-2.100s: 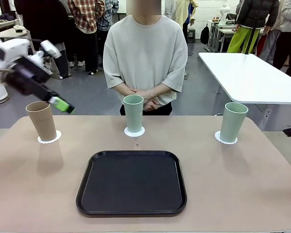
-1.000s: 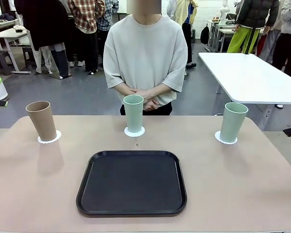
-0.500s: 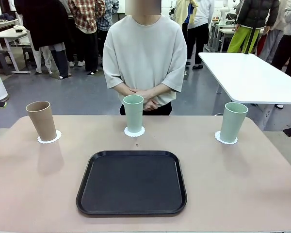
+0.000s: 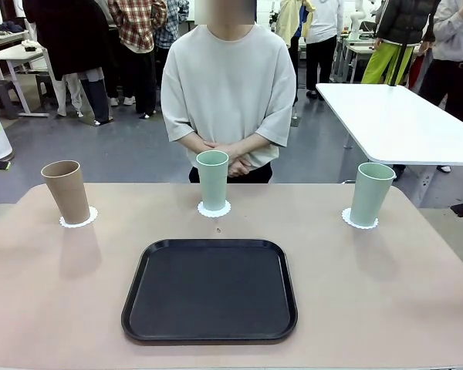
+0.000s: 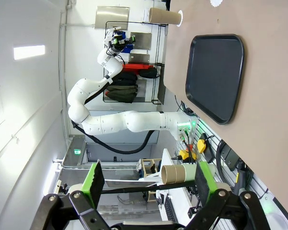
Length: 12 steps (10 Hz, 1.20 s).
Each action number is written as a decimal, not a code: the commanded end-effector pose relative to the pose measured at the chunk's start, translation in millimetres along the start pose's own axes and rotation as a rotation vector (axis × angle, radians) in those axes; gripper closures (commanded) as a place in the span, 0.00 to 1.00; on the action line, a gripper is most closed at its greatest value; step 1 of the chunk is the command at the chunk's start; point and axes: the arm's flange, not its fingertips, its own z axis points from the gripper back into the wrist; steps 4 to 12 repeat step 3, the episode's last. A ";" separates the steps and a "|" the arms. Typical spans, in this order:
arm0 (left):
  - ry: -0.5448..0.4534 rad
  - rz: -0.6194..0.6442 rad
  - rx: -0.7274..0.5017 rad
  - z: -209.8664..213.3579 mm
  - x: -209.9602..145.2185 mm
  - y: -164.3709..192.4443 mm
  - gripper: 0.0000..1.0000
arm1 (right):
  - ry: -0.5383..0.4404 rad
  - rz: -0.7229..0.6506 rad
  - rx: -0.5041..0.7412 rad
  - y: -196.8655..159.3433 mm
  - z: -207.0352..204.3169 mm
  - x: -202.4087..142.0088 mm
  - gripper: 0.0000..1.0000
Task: Place coasters on the table and set cups on them.
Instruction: Take one Reusable plastic cup from the Flat Tray and place it on a coaster set by the human.
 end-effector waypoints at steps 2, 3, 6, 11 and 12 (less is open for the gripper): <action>-0.006 -0.001 0.008 -1.7 -2.1 -3.3 0.00 | 0.000 -0.015 -0.001 1.3 0.2 -0.6 0.00; -0.006 -0.001 0.008 -1.7 -2.1 -3.3 0.00 | 0.000 -0.015 -0.001 1.3 0.2 -0.6 0.00; -0.006 -0.001 0.008 -1.7 -2.1 -3.3 0.00 | 0.000 -0.015 -0.001 1.3 0.2 -0.6 0.00; -0.006 -0.001 0.008 -1.7 -2.1 -3.3 0.00 | 0.000 -0.015 -0.001 1.3 0.2 -0.6 0.00; -0.006 -0.001 0.008 -1.7 -2.1 -3.3 0.00 | 0.000 -0.015 -0.001 1.3 0.2 -0.6 0.00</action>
